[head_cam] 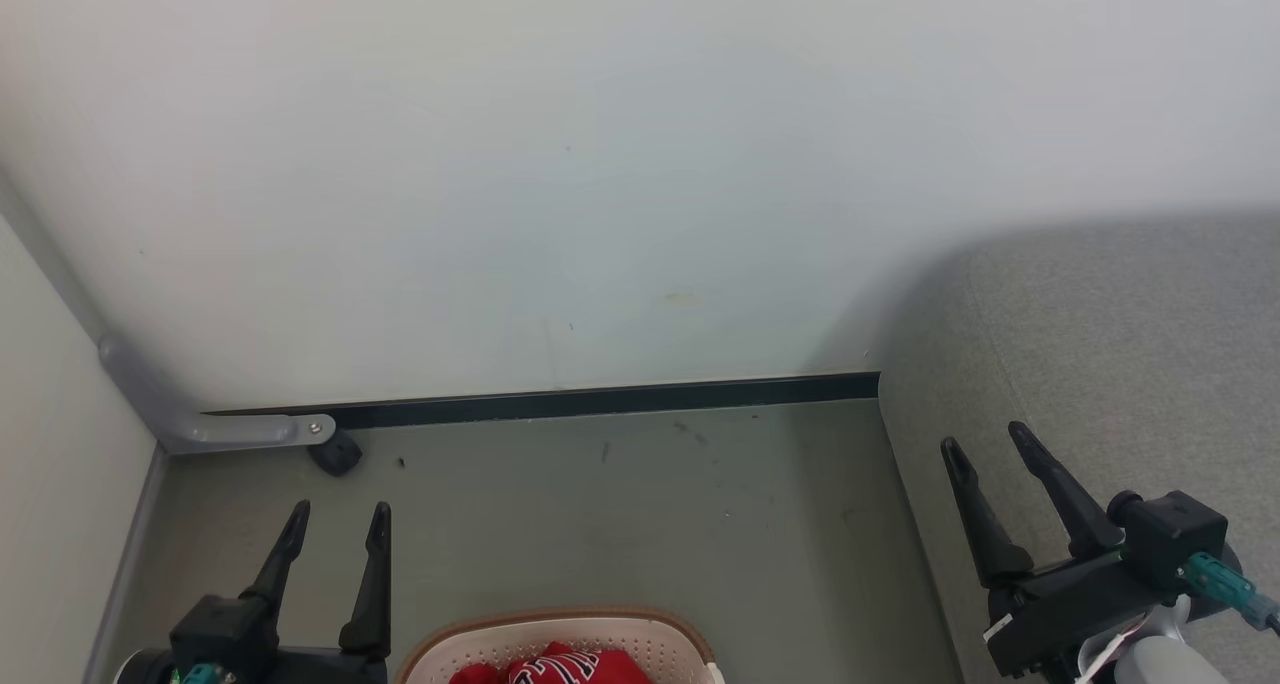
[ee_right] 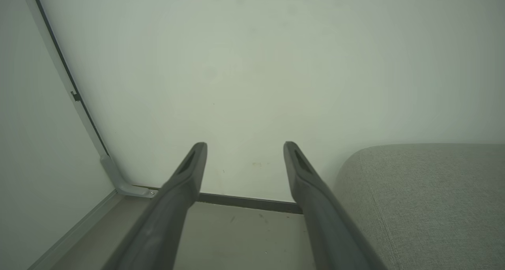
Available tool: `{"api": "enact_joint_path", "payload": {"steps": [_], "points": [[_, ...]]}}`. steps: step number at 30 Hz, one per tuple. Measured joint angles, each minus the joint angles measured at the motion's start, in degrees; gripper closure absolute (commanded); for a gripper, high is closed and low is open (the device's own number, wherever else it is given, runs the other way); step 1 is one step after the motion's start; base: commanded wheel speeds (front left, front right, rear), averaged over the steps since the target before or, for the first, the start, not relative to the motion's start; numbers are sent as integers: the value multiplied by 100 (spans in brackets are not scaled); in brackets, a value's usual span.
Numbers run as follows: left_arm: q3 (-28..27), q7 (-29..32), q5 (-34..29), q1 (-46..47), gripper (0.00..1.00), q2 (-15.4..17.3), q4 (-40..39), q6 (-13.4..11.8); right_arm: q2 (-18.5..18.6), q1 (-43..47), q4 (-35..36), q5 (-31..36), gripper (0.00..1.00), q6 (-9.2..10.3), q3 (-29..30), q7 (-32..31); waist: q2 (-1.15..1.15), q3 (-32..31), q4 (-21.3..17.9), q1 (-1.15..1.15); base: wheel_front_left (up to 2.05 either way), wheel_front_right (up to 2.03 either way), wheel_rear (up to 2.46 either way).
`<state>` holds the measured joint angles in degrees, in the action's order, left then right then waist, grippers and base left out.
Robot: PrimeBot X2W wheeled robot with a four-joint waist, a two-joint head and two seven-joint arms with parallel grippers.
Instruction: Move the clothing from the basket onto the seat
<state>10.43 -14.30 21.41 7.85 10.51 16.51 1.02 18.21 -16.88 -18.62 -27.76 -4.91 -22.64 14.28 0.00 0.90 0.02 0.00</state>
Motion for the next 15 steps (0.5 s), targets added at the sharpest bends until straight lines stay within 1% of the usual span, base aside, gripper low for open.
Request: {"api": "enact_joint_path", "payload": {"steps": [11,15], "points": [[-101,0,-35,0,0,-83,0,52,-51,14,3,7,0,-43,118,1,0,48,5,0,0,0,0],[-176,-1,-33,-2,0,-143,-27,56,-68,197,76,5,0,-47,209,1,0,104,11,0,0,0,0]]}}
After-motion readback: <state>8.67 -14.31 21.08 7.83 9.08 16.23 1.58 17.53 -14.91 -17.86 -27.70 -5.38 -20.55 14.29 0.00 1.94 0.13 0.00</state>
